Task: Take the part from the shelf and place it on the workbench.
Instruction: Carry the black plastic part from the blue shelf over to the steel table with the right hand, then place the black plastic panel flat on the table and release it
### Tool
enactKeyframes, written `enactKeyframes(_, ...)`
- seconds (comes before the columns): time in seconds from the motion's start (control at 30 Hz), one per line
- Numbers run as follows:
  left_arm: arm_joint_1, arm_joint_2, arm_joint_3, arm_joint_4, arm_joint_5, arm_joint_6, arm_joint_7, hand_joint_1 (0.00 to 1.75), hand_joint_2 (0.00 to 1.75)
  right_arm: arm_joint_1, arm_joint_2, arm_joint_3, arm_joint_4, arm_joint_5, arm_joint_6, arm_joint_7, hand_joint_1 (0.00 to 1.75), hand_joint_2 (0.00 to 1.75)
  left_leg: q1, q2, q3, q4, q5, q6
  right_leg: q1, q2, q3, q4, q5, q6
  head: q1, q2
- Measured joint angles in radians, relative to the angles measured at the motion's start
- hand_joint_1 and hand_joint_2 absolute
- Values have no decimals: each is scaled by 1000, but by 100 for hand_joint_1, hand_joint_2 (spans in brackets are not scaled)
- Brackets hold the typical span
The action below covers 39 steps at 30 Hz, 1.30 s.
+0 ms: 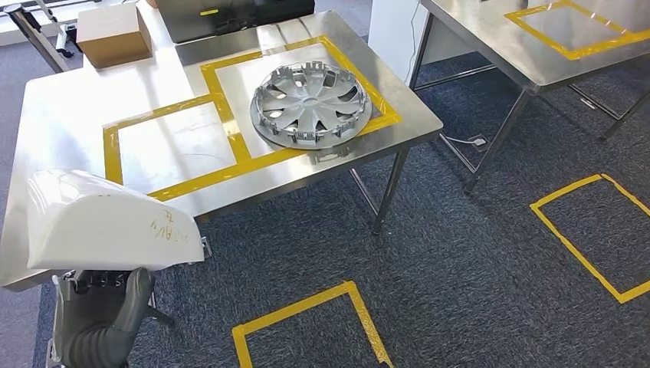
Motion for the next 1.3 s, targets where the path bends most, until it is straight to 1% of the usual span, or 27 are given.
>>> enactKeyframes(0.03,1,0,0,0,0,0,0,175,175,1,0,0,0,0,0,0,0,0,1,0,-32,42,-1,-2,0,0,6,0,-6,0,0,0)
enactKeyframes(0.07,2,0,0,0,0,0,0,175,175,2,0,0,0,0,0,0,0,0,1,0,-49,49,20,-3,0,0,14,0,-12,1,0,0)
enactKeyframes(0.1,3,0,0,1,1,0,0,175,175,3,0,0,0,0,1,0,0,0,1,0,-47,18,61,-3,-1,1,25,0,-20,2,0,0)
enactKeyframes(0.13,3,0,0,1,1,0,0,175,175,3,0,0,0,0,0,0,0,0,2,0,-30,-43,113,-2,-1,2,37,1,-28,4,-1,0)
enactKeyframes(0.17,3,0,0,1,1,0,0,175,175,3,0,0,0,0,0,0,0,0,1,0,-9,-101,151,0,0,2,48,0,-36,8,-1,0)
enactKeyframes(0.2,3,0,0,1,1,0,0,175,175,2,0,0,0,0,0,0,0,0,-1,1,12,-152,171,5,1,3,56,1,-44,13,-2,0)
enactKeyframes(0.23,2,0,0,1,1,0,0,175,175,1,0,0,-1,0,0,0,0,0,-3,1,26,-183,175,11,2,3,59,2,-50,19,-2,0)
enactKeyframes(0.37,3,1,2,0,0,2,0,175,175,-1,-1,0,-2,0,-2,0,0,0,-3,-2,44,-209,155,37,3,-1,61,5,-65,42,-1,0)
enactKeyframes(0.43,2,1,2,-1,0,2,0,175,175,-3,-1,0,-3,3,-3,-1,0,0,2,0,55,-216,150,48,1,-1,24,80,-99,51,3,0)
enactKeyframes(0.5,3,1,2,-1,0,3,0,175,175,-2,-1,0,-4,8,-3,-1,0,0,1,1,63,-217,141,54,0,-1,-62,220,-140,57,6,0)
enactKeyframes(0.53,3,1,2,0,0,3,0,175,175,0,-1,0,-4,9,-3,-1,0,0,0,0,68,-217,136,55,-1,0,-101,272,-145,58,6,0)
enactKeyframes(0.57,3,1,2,0,0,3,0,175,175,2,-1,0,-4,10,-3,0,0,0,0,-1,76,-217,129,55,-1,0,-126,291,-128,58,6,0)
enactKeyframes(0.6,4,1,2,0,0,3,0,175,175,3,-1,0,-4,10,-3,0,0,0,0,-1,87,-217,121,54,0,0,-131,270,-92,56,7,0)
enactKeyframes(0.67,4,1,2,0,0,3,0,175,175,3,-1,0,-4,11,-3,0,0,0,0,-2,112,-217,102,49,2,0,-99,155,2,47,7,0)
enactKeyframes(0.7,3,1,2,0,0,4,0,175,175,3,-1,0,-4,11,-3,0,0,0,-1,-3,120,-218,94,44,5,0,-79,101,30,42,6,0)
enactKeyframes(0.73,3,1,2,0,0,4,0,175,175,3,-2,1,-4,11,-3,0,0,0,-1,-3,124,-218,87,39,8,1,-63,61,35,36,6,0)
enactKeyframes(0.8,3,1,3,0,0,4,0,175,175,2,-2,1,-4,11,-4,0,0,0,-1,-3,125,-223,79,26,13,2,-49,35,16,25,6,0)
enactKeyframes(0.9,2,1,6,-2,-1,4,0,175,175,3,-1,1,-6,11,-5,1,0,0,0,0,129,-210,60,10,5,3,-26,10,6,7,4,0)
enactKeyframes(0.93,2,1,7,-2,-1,4,0,175,175,2,-1,1,-6,11,-5,1,0,0,0,0,113,-171,41,6,1,3,-15,3,4,2,1,0)
enactKeyframes(0.97,2,1,8,-2,-1,4,0,175,175,2,-1,1,-6,11,-6,1,0,0,0,1,81,-112,19,2,1,2,-6,-1,-1,-1,-1,0)
enactKeyframes(1.03,4,2,8,-2,-1,4,0,175,175,2,-1,1,-7,11,-6,1,0,0,1,1,-3,13,-12,-3,1,2,9,-2,-13,-3,-2,0)
enactKeyframes(1.07,5,3,8,-2,-1,4,0,175,175,3,0,1,-7,11,-6,1,0,0,2,1,-32,42,-2,-4,1,2,18,-2,-21,-3,-2,0)
enactKeyframes(1.1,5,4,8,-1,-1,4,0,175,175,4,0,1,-7,11,-6,1,0,0,2,1,-44,34,31,-5,1,3,30,-2,-30,-2,-2,0)
enactKeyframes(1.17,6,6,8,-1,-1,4,0,175,175,6,0,1,-7,11,-6,1,0,0,1,1,-23,-67,130,-1,1,5,59,-3,-50,2,-2,0)
enactKeyframes(1.2,6,6,8,-1,-1,4,0,175,175,4,0,1,-7,11,-6,1,0,0,-1,1,-7,-116,167,3,2,5,71,-3,-60,7,-2,0)
enactKeyframes(1.23,6,7,8,0,-1,3,0,175,175,3,0,2,-7,11,-6,1,0,0,-4,1,9,-155,182,9,3,5,77,-3,-67,12,-4,0)
enactKeyframes(1.3,6,7,8,0,-2,4,0,175,175,0,0,2,-9,11,-6,1,0,0,-9,1,21,-185,167,24,5,4,77,-4,-74,24,-6,0)
